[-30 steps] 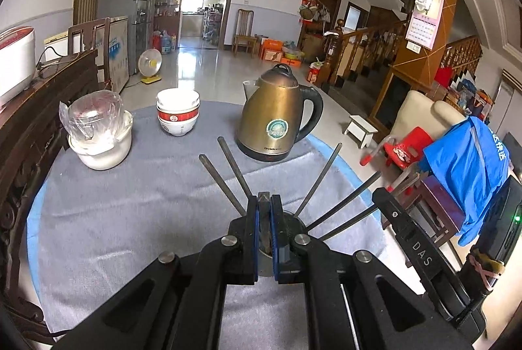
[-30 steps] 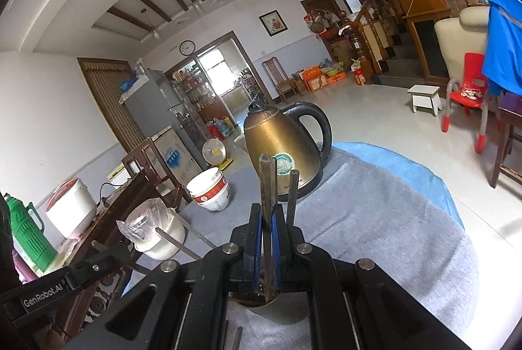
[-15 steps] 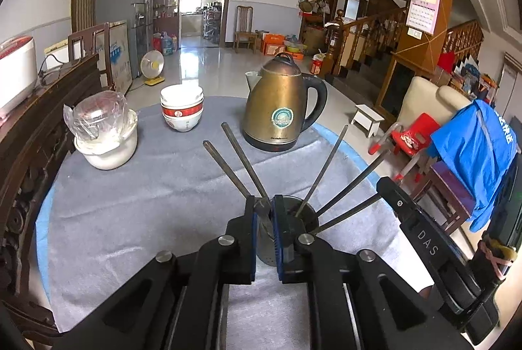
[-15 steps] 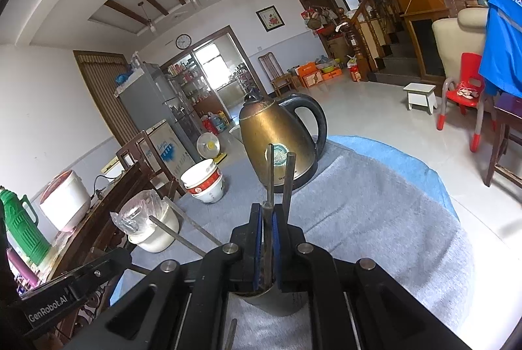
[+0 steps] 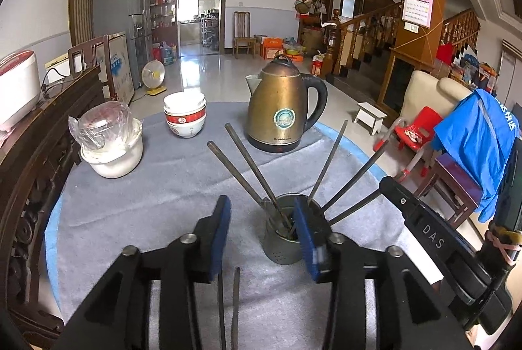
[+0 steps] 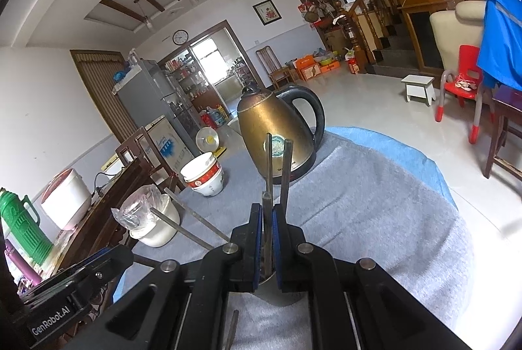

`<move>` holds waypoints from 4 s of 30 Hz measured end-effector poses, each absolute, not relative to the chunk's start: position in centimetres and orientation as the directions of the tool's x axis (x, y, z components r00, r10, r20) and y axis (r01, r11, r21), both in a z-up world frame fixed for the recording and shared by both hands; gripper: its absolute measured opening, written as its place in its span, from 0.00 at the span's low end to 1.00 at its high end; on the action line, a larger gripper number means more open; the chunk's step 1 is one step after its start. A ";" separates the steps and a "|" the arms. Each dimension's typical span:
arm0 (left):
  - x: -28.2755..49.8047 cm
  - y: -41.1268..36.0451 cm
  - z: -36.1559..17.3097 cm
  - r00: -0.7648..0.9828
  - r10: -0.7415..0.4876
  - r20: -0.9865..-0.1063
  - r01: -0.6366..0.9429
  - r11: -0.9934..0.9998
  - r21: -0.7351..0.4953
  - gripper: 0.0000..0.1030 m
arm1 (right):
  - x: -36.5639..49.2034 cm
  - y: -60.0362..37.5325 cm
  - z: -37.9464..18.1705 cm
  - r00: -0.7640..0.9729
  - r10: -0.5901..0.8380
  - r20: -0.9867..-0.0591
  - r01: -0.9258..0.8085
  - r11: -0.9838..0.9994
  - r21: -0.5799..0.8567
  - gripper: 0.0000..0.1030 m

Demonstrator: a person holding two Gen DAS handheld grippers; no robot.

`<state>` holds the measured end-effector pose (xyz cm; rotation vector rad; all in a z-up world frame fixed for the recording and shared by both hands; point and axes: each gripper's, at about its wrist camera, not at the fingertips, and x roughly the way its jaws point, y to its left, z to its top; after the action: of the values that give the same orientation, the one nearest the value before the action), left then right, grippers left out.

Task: Organize utensils
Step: 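Lower the left tool's chopstick into the grey cup and open the left tool, then lower the right tool's chopstick into the grey cup and open the right tool, then move both open tools back over the last two chopsticks on the cloth, then grasp a chopstick with the right tool while the left tool grasps the last chopstick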

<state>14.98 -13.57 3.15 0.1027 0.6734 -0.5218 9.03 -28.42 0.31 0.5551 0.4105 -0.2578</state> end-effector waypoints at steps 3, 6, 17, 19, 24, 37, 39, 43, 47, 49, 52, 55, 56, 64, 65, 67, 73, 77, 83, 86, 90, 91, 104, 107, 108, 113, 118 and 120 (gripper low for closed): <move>14.8 -13.4 3.1 0.665 -0.420 -0.618 0.489 0.870 -0.066 0.55 | 8.9 -28.4 0.1 0.885 -0.112 -0.452 0.343 0.814 0.470 0.07; 14.7 -13.2 2.9 0.666 -0.415 -0.620 0.486 0.872 -0.062 0.60 | 8.7 -28.6 -0.1 0.883 -0.090 -0.460 0.337 0.805 0.488 0.07; 14.6 -11.4 2.0 0.662 -0.407 -0.630 0.473 0.878 -0.069 0.70 | 7.3 -28.0 -1.5 0.885 -0.041 -0.463 0.295 0.820 0.491 0.08; 14.4 -10.9 1.8 0.659 -0.415 -0.627 0.478 0.875 -0.077 0.71 | 6.8 -27.8 -2.0 0.886 -0.029 -0.462 0.281 0.826 0.489 0.08; 13.3 -9.4 0.6 0.665 -0.406 -0.627 0.473 0.878 -0.067 0.74 | 6.0 -26.3 -3.9 0.862 0.002 -0.506 0.258 0.859 0.443 0.08; 10.3 -2.3 -6.4 0.660 -0.207 -0.722 0.336 0.941 0.037 0.76 | 6.6 -21.6 -9.0 0.760 0.116 -0.639 0.201 0.893 0.402 0.08; 10.2 -1.6 -7.2 0.654 -0.186 -0.734 0.320 0.946 0.045 0.76 | 6.9 -20.5 -9.6 0.742 0.133 -0.656 0.188 0.899 0.395 0.08; 10.1 -0.2 -8.1 0.649 -0.168 -0.742 0.295 0.955 0.041 0.76 | 7.3 -18.3 -10.3 0.716 0.155 -0.681 0.152 0.917 0.368 0.08; 10.2 0.8 -9.0 0.631 -0.173 -0.756 0.283 0.959 0.016 0.76 | 7.6 -16.7 -10.7 0.693 0.159 -0.703 0.131 0.932 0.339 0.08; 10.5 1.1 -9.5 0.620 -0.175 -0.765 0.277 0.961 0.004 0.76 | 7.8 -16.3 -10.9 0.682 0.156 -0.715 0.129 0.936 0.327 0.08; 10.6 1.8 -10.1 0.609 -0.176 -0.773 0.268 0.963 -0.007 0.76 | 8.4 -15.9 -11.3 0.660 0.156 -0.735 0.135 0.938 0.320 0.08; 11.1 2.9 -10.6 0.602 -0.172 -0.780 0.248 0.969 -0.022 0.76 | 9.0 -15.6 -11.7 0.641 0.155 -0.752 0.143 0.938 0.315 0.08; 11.2 3.2 -10.7 0.598 -0.174 -0.783 0.241 0.970 -0.031 0.76 | 9.2 -15.5 -11.8 0.633 0.159 -0.757 0.143 0.937 0.317 0.08; 12.0 4.6 -11.6 0.564 -0.199 -0.801 0.221 0.972 -0.086 0.76 | 10.9 -16.0 -12.4 0.614 0.172 -0.770 0.195 0.912 0.360 0.08; 12.0 4.6 -11.6 0.561 -0.204 -0.802 0.223 0.971 -0.091 0.76 | 11.2 -16.2 -12.4 0.613 0.171 -0.771 0.205 0.908 0.364 0.08; 12.1 4.4 -11.7 0.553 -0.219 -0.804 0.232 0.967 -0.104 0.76 | 11.8 -16.5 -12.6 0.612 0.169 -0.773 0.223 0.901 0.373 0.08; 12.2 3.8 -12.3 0.529 -0.235 -0.815 0.251 0.961 -0.113 0.76 | 14.3 -16.3 -13.2 0.594 0.184 -0.783 0.233 0.893 0.386 0.08; 12.5 4.1 -12.5 0.530 -0.221 -0.819 0.243 0.965 -0.103 0.76 | 16.2 -16.3 -14.2 0.562 0.197 -0.803 0.262 0.879 0.398 0.08; 13.1 4.7 -12.9 0.524 -0.206 -0.827 0.218 0.970 -0.103 0.76 | 18.1 -16.0 -15.4 0.516 0.181 -0.837 0.296 0.880 0.372 0.08; 13.4 4.8 -13.0 0.524 -0.201 -0.828 0.217 0.971 -0.098 0.76 | 18.4 -16.2 -15.9 0.508 0.165 -0.845 0.319 0.876 0.362 0.26; 13.6 5.0 -13.2 0.520 -0.202 -0.830 0.216 0.971 -0.102 0.76 | 18.7 -16.3 -15.6 0.526 0.126 -0.841 0.323 0.885 0.334 0.32; 13.8 5.1 -13.2 0.519 -0.203 -0.830 0.214 0.971 -0.103 0.76 | 18.9 -16.2 -15.6 0.525 0.117 -0.843 0.319 0.892 0.322 0.32; 13.9 5.5 -13.4 0.509 -0.193 -0.839 0.202 0.974 -0.102 0.76 | 20.0 -15.3 -15.4 0.475 -0.009 -0.880 0.228 0.967 0.113 0.13; 13.9 5.1 -13.1 0.500 -0.200 -0.843 0.212 0.972 -0.104 0.76 | 19.3 -16.0 -15.4 0.466 0.005 -0.885 0.206 0.972 0.114 0.12; 13.9 4.9 -13.0 0.496 -0.202 -0.845 0.218 0.970 -0.105 0.76 | 19.0 -16.5 -15.4 0.464 0.019 -0.886 0.203 0.971 0.127 0.12; 14.7 2.8 -12.4 0.461 -0.216 -0.861 0.276 0.957 -0.092 0.76 | 18.0 -18.0 -15.3 0.451 0.029 -0.892 0.185 0.975 0.125 0.12; 16.2 -0.5 -11.4 0.425 -0.246 -0.871 0.355 0.931 -0.089 0.76 | 16.6 -19.8 -15.3 0.452 0.051 -0.890 0.205 0.966 0.159 0.10; 17.0 -1.6 -11.4 0.409 -0.253 -0.877 0.376 0.922 -0.091 0.76 | 16.0 -20.2 -15.3 0.462 0.053 -0.885 0.192 0.969 0.158 0.10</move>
<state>16.96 -1.62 -11.37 0.1270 1.0800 -0.3976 15.97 -20.24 -15.26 0.2500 1.0900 -0.0869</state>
